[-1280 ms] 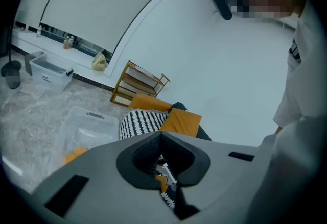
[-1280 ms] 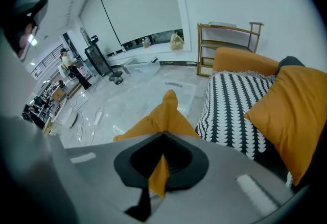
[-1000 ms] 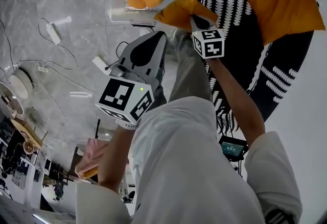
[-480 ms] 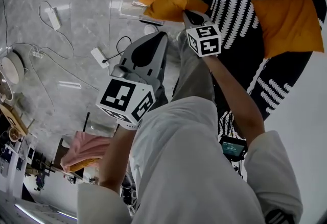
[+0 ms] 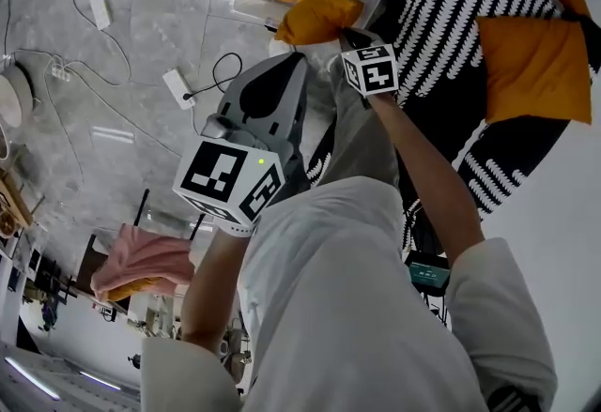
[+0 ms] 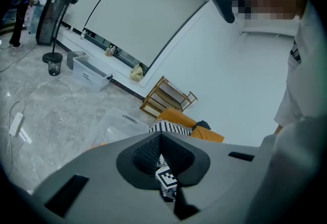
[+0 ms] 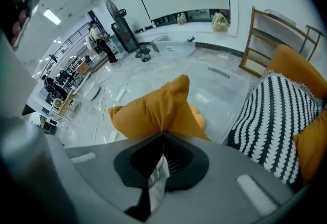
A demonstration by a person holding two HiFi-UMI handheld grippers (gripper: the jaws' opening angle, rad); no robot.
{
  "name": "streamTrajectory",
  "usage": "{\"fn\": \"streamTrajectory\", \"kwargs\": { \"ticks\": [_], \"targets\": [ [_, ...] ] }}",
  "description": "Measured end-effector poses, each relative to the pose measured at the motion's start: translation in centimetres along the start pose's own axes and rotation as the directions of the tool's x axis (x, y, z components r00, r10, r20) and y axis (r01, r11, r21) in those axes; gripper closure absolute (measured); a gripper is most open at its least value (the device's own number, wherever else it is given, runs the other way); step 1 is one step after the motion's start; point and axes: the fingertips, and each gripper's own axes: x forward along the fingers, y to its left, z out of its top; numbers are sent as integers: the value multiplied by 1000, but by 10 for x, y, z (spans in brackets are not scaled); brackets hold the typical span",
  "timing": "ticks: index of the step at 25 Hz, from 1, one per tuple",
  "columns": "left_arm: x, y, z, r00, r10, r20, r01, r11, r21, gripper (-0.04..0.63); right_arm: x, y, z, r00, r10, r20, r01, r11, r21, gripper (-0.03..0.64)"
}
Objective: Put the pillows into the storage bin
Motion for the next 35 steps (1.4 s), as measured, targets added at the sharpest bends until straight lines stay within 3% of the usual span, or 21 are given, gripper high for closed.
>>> {"fn": "streamTrajectory", "kwargs": {
  "ticks": [8, 15, 26, 35],
  "targets": [
    [0, 3, 1, 1000, -2, -18, 2, 1000, -8, 588, 11, -38, -89, 973, -58, -221, 66, 997, 28, 603],
    [7, -10, -2, 999, -24, -43, 25, 1000, 10, 588, 3, -81, -108, 938, -193, -287, 227, 970, 90, 602],
    [32, -52, -14, 993, -79, -86, 84, 995, 57, 588, -21, -97, -88, 974, -179, -139, 205, 957, 204, 600],
    [65, -92, -28, 980, -134, -145, 149, 984, 101, 588, -51, -122, -84, 983, -183, -17, 181, 949, 257, 591]
  ]
}}
